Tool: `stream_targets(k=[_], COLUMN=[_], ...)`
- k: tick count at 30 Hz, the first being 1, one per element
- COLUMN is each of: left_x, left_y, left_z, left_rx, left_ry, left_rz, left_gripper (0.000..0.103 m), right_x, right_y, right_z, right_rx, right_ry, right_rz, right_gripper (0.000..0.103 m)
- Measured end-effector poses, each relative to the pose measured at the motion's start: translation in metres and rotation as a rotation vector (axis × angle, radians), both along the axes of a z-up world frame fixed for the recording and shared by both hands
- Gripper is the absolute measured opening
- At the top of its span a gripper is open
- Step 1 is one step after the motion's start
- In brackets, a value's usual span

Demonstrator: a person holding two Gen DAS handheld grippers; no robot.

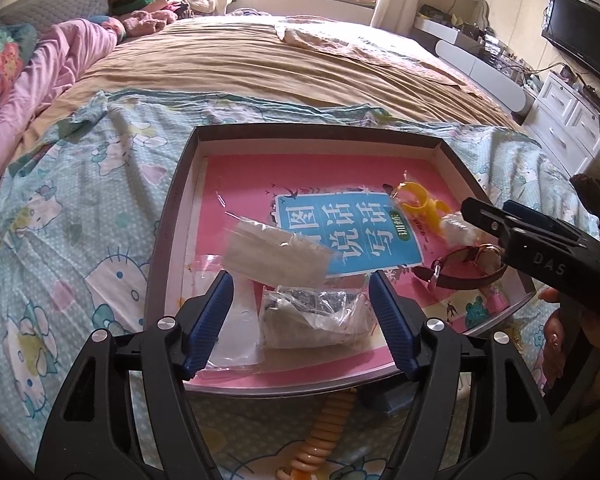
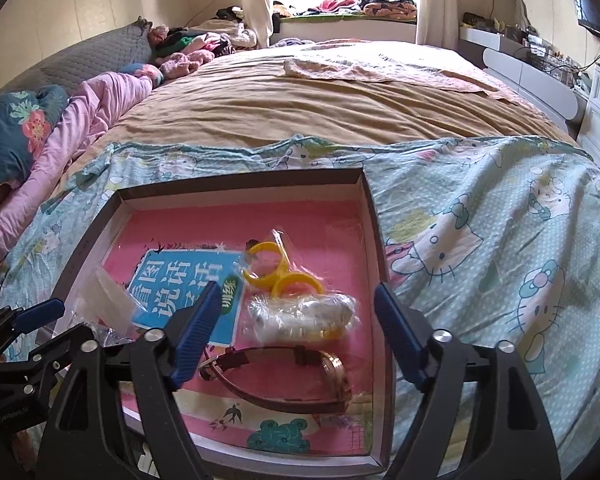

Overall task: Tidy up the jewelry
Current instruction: 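Lower both bags into the tray and open both tools, then withdraw both open tools from the tray toward the loose items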

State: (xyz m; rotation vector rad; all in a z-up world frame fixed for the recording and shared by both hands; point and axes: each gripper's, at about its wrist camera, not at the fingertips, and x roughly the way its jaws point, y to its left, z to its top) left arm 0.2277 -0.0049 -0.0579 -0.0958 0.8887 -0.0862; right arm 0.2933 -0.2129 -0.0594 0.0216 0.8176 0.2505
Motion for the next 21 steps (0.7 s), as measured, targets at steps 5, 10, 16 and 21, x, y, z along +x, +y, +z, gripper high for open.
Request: stream_targets(k=[5,10,16,21], left_x=[-0.002,-0.004,-0.005,-0.007], left_y=[0.003,0.008,0.013,0.017], left_z=[0.003,0.006,0.009,0.014], left_rx=[-0.004,-0.022,-0.031,-0.039], left_ry=[-0.006,-0.010,-0.016,-0.030], left_rz=[0.009,0.025,0.049,0.069], left_gripper=[0.069,0.075,0.081,0.088], right_x=[-0.006,-0.017,-0.030,-0.038], right_y=[-0.004,-0.010,-0.016,-0.018], right_z=[0.007,0.017,0.031,0.039], right_rx=[0.022,0.048,0.080,0.098], right_ry=[-0.011,-0.034,-0.058,-0.075], right_rz=[-0.003,-0.001,0.009,0.012], right_gripper=[0.083,0.087,0.090,0.094])
